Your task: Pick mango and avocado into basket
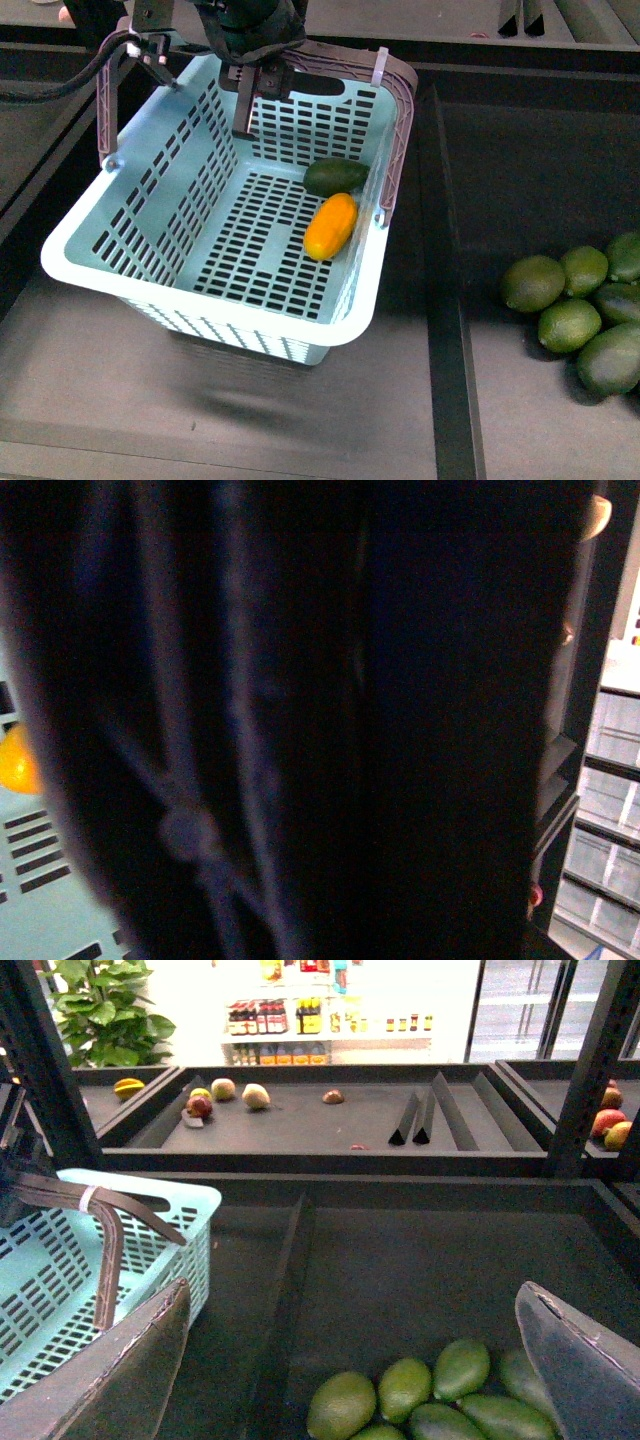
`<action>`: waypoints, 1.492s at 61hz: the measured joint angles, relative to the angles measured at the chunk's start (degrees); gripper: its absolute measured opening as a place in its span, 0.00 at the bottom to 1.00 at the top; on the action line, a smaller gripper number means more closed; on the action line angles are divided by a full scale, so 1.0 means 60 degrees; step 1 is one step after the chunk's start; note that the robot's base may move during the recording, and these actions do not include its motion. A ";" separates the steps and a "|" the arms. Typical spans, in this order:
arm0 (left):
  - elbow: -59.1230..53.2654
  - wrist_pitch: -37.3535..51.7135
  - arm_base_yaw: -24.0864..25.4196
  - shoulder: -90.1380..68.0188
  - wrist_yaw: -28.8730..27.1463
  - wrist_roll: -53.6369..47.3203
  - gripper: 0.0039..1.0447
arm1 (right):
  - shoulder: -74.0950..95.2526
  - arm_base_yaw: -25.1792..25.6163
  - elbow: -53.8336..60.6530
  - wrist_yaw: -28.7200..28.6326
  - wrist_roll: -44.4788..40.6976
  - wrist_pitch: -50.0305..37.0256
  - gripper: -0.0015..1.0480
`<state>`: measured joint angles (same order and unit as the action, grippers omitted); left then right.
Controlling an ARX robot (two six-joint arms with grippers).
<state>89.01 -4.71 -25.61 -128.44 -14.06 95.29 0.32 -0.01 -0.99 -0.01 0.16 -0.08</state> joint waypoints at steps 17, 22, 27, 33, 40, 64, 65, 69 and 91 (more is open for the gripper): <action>-0.0925 0.0390 0.0066 0.0637 -0.0477 0.0448 0.71 | 0.0000 0.0000 0.0000 0.0000 0.0000 0.0000 0.92; -0.1206 0.0670 0.0146 0.0911 -0.0776 0.0565 0.84 | 0.0000 0.0000 0.0000 0.0004 0.0000 0.0000 0.92; -0.1494 0.0732 0.0233 0.1282 -0.1020 0.0619 0.94 | 0.0000 0.0000 0.0000 0.0004 0.0000 0.0000 0.92; -0.2288 0.0903 0.0248 0.2142 -0.1599 0.0783 0.92 | 0.0000 0.0000 0.0000 0.0000 0.0000 0.0000 0.92; -0.3730 -0.0477 0.0073 0.3705 -0.2561 0.1027 0.92 | 0.0000 0.0000 0.0000 0.0004 0.0000 0.0000 0.92; -0.9377 1.0673 0.0976 0.4688 -0.0761 -1.0429 0.52 | -0.0004 0.0000 0.0000 0.0018 0.0000 0.0000 0.92; -0.9646 1.1147 0.1093 0.4911 -0.0699 -1.1041 0.48 | -0.0004 0.0000 0.0000 0.0018 -0.0004 0.0000 0.92; -1.0346 1.1981 0.1453 0.5781 -0.0459 -1.3398 0.36 | -0.0004 0.0000 0.0000 0.0015 0.0000 0.0000 0.92; -1.3096 1.1406 0.2725 0.8947 0.0863 -1.5675 0.02 | -0.0004 0.0000 0.0000 0.0018 0.0000 0.0000 0.92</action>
<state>10.44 63.72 -9.26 -74.76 -8.88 1.23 0.30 -0.01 -0.99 0.10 0.16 -0.08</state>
